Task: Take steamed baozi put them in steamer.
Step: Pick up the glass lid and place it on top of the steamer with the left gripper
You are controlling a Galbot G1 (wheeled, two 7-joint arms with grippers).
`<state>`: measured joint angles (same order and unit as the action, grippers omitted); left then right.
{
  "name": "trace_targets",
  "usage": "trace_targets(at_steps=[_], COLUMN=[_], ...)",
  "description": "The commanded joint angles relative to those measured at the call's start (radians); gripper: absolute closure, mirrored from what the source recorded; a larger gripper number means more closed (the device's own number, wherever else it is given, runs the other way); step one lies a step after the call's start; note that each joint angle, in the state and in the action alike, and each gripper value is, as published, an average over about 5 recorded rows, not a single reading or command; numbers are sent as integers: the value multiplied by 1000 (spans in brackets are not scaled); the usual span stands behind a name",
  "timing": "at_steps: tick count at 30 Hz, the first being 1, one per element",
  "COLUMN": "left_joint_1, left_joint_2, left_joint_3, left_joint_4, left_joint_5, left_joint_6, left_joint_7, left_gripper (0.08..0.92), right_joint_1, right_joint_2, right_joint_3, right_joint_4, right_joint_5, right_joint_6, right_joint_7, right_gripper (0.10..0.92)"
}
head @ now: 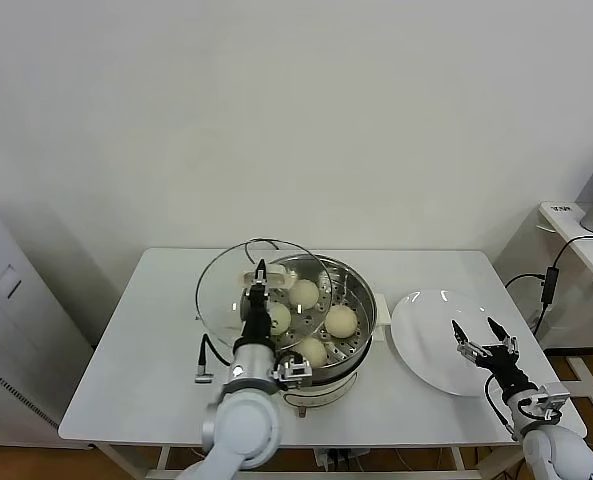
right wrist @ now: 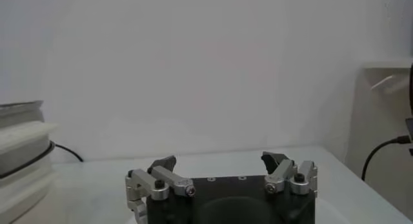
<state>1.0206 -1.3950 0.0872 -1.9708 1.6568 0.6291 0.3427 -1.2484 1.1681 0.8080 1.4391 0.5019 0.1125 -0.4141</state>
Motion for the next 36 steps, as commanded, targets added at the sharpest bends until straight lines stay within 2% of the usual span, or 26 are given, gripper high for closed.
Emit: trace_targets(at_steps=[1, 10, 36], left_joint_1=[-7, -24, -24], left_joint_2=[-92, -136, -153], left_joint_3=[40, 73, 97], left_joint_4=[73, 125, 174], left_joint_5=[47, 58, 49], left_joint_6=[10, 6, 6], left_joint_7=[0, -5, -21], left_gripper=[895, 895, 895], right_joint_1=[0, -1, 1], right_joint_2=[2, 2, 1], right_joint_3=[2, 7, 12], right_joint_4=[-9, -22, -37], right_joint_5=[1, 3, 4], right_joint_6=[3, 8, 10], right_joint_7=[-3, -9, -15], right_gripper=[203, 203, 203])
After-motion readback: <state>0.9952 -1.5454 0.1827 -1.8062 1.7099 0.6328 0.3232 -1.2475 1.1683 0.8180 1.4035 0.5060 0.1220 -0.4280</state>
